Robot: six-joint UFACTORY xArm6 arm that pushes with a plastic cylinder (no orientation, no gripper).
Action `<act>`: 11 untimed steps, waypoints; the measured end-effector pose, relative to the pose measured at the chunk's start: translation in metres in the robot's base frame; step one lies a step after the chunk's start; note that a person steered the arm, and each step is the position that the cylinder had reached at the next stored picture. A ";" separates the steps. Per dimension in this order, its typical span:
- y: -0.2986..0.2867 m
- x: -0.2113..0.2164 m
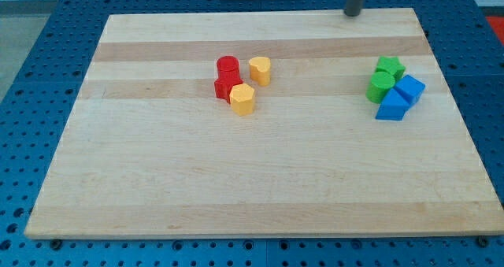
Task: Adjust the red and yellow blocks at the center of the board
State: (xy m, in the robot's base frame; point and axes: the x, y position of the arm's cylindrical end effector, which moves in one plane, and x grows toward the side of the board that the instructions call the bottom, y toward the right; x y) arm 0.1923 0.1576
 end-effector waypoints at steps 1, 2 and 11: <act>-0.013 0.000; -0.063 0.000; -0.154 0.108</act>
State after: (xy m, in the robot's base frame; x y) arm 0.3000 0.0038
